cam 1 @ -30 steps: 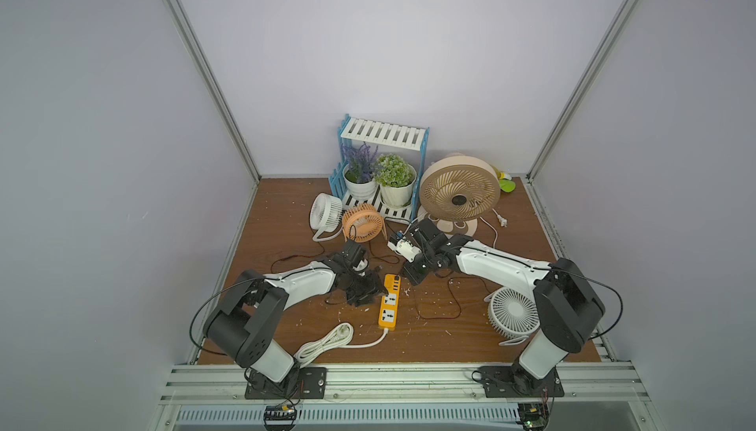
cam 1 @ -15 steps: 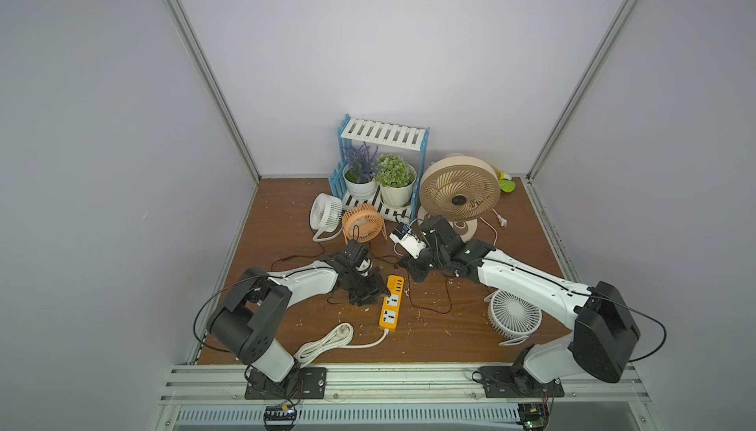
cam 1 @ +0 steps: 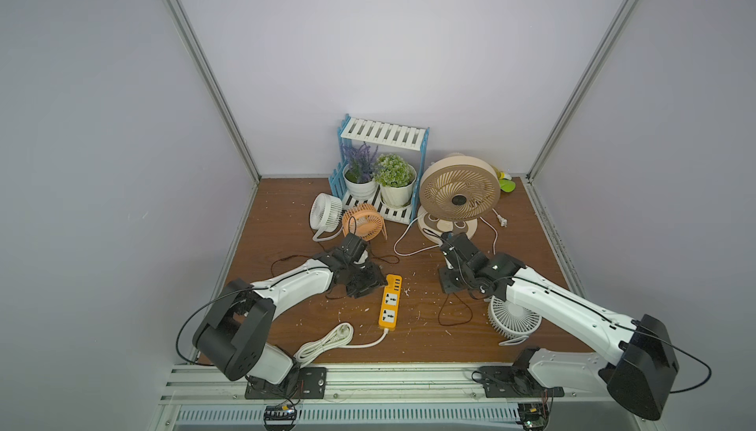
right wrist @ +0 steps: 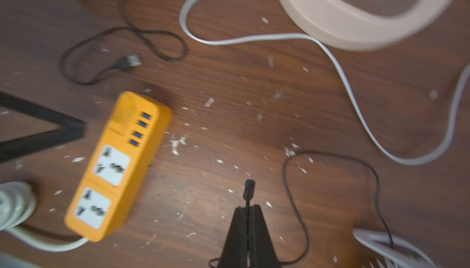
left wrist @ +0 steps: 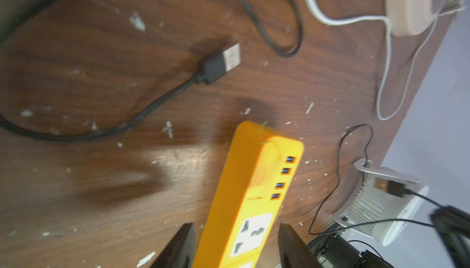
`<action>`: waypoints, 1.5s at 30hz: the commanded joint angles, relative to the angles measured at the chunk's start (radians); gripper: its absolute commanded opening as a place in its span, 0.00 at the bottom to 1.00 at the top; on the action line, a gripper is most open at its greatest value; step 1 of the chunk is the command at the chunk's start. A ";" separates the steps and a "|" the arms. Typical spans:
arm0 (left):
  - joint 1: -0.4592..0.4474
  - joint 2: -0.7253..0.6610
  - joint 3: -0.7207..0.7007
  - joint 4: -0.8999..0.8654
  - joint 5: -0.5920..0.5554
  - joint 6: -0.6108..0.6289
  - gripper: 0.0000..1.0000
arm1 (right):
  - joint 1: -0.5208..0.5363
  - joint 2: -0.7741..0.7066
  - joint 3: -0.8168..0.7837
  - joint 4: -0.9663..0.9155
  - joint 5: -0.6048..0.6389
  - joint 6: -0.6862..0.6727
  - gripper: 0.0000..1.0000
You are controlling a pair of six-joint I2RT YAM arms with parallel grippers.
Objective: Unplug the desk fan from the power strip
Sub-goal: Place the plug at the center of the board, then move the fan to the center of the board.
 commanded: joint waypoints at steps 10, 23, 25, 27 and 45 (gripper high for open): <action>-0.010 -0.082 0.055 -0.026 -0.065 -0.022 0.57 | -0.190 -0.052 -0.019 -0.070 0.156 0.088 0.32; -0.009 -0.214 -0.002 -0.045 -0.111 -0.038 0.58 | -0.116 -0.128 0.070 -0.308 0.013 0.227 0.57; -0.010 -0.215 -0.006 -0.041 -0.110 -0.037 0.58 | -0.016 -0.125 0.056 -0.315 0.003 0.303 0.56; -0.008 -0.212 -0.007 -0.038 -0.109 -0.037 0.58 | 0.068 -0.117 0.031 -0.318 -0.010 0.377 0.56; 0.042 -0.218 -0.010 -0.073 -0.108 -0.027 0.62 | 0.149 -0.205 -0.166 -0.413 0.180 0.748 0.61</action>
